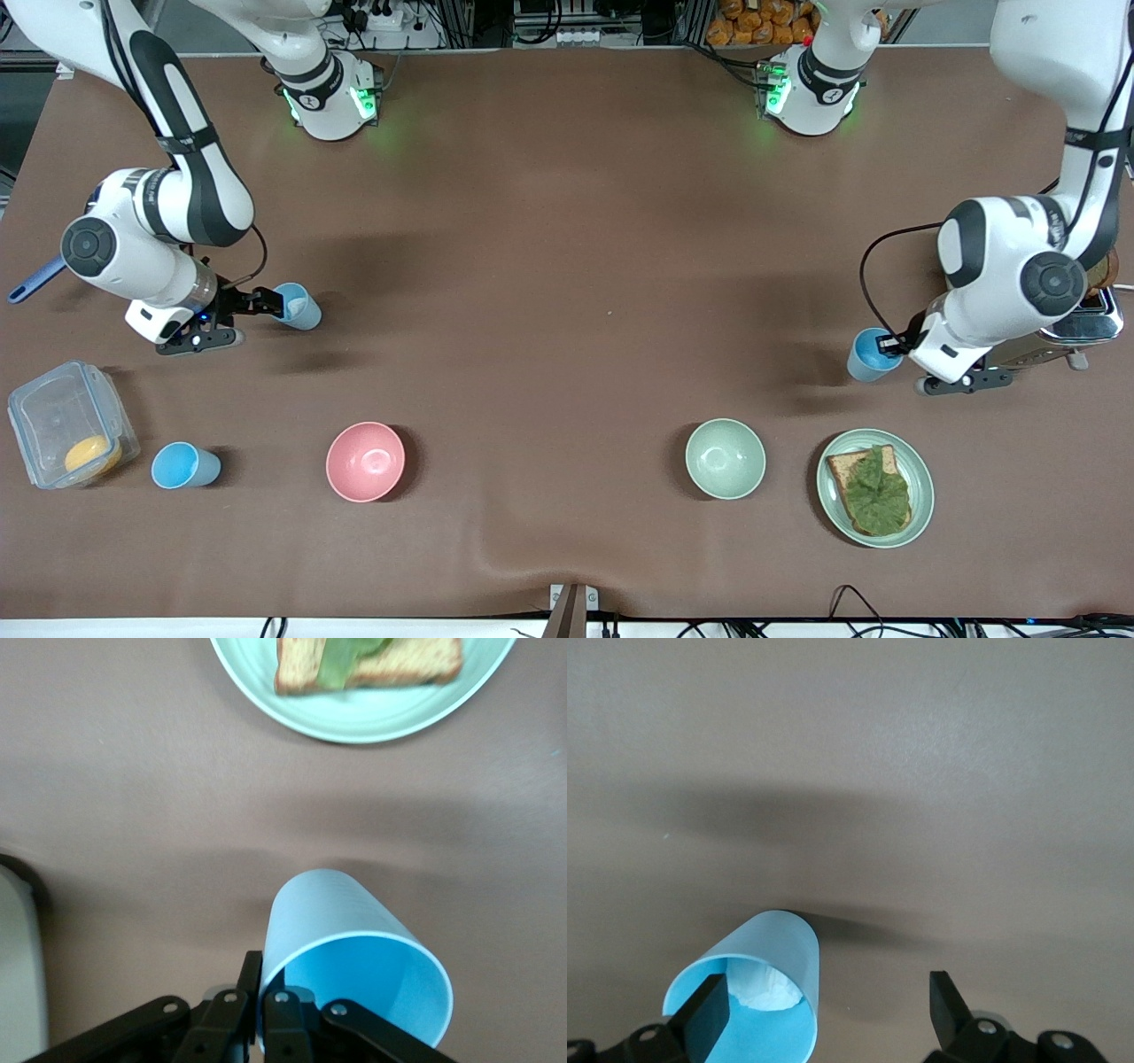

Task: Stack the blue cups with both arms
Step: 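Close both grippers on the blue cups and lift them, then carry the right gripper's cup to the middle while the left gripper follows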

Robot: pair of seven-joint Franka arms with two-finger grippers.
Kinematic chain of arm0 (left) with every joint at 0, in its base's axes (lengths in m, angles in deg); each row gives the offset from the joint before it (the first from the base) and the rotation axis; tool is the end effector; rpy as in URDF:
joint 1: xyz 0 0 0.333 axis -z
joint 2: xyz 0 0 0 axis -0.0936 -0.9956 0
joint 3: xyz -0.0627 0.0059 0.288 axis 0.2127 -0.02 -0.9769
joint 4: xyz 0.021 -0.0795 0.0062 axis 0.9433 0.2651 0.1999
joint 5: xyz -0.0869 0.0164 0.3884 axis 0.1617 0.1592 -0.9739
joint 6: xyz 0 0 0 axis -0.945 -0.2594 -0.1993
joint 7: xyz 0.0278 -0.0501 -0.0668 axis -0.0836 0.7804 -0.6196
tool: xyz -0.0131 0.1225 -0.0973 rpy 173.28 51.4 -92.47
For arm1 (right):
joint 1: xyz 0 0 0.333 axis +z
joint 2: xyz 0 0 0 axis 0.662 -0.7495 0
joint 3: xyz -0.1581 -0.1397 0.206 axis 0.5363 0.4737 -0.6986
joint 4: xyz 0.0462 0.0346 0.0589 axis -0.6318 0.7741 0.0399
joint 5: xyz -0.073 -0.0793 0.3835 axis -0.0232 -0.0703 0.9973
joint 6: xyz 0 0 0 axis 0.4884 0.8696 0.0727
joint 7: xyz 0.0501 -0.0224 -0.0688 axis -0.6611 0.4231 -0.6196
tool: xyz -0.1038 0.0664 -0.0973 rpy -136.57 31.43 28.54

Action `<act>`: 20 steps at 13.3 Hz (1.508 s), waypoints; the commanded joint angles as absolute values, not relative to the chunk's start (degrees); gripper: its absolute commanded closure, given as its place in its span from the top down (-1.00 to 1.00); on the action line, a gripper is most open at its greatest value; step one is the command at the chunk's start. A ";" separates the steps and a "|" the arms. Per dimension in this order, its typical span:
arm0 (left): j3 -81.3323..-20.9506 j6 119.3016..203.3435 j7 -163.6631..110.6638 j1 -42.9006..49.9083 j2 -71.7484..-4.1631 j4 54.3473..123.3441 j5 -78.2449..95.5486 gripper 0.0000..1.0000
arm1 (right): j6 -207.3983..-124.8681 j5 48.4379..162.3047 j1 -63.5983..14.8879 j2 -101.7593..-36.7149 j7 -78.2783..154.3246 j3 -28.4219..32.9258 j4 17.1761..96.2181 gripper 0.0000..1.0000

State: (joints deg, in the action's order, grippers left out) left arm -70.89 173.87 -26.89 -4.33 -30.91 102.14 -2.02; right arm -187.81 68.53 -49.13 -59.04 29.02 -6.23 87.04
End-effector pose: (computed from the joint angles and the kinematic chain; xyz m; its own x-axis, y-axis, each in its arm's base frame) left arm 0.6015 0.0069 0.2305 0.9937 0.1076 -0.0307 0.1066 -0.9937 -0.0343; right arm 0.5225 -0.0413 0.1776 0.9828 0.1621 -0.0883 0.1595 -0.9866 -0.0356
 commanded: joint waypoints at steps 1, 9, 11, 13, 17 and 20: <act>-70.09 169.34 -26.46 -4.32 -27.81 100.68 -2.36 -1.00 | -191.91 68.00 -50.42 -58.69 28.38 -7.06 90.64 1.00; -68.50 164.22 -28.84 -3.52 -28.42 94.34 0.01 -1.00 | -192.10 68.00 -50.16 -59.31 28.55 -7.15 90.65 -0.16; -67.80 161.07 -28.49 -4.40 -27.81 94.34 1.75 -1.00 | -192.10 68.00 -49.98 -59.57 29.17 -7.15 90.65 -0.59; -67.89 160.09 -28.74 -4.58 -27.11 93.38 2.91 -1.00 | -192.10 68.09 -49.80 -59.66 29.26 -7.15 90.48 -1.00; -67.80 152.99 -28.75 -4.40 -26.40 88.38 2.65 -1.00 | -191.58 68.09 -47.87 -59.48 29.61 -7.24 89.69 -1.00; -67.80 149.37 -29.19 -4.05 -26.40 87.40 0.55 -1.00 | -188.78 68.17 -43.84 -58.96 33.54 -7.59 86.62 -1.00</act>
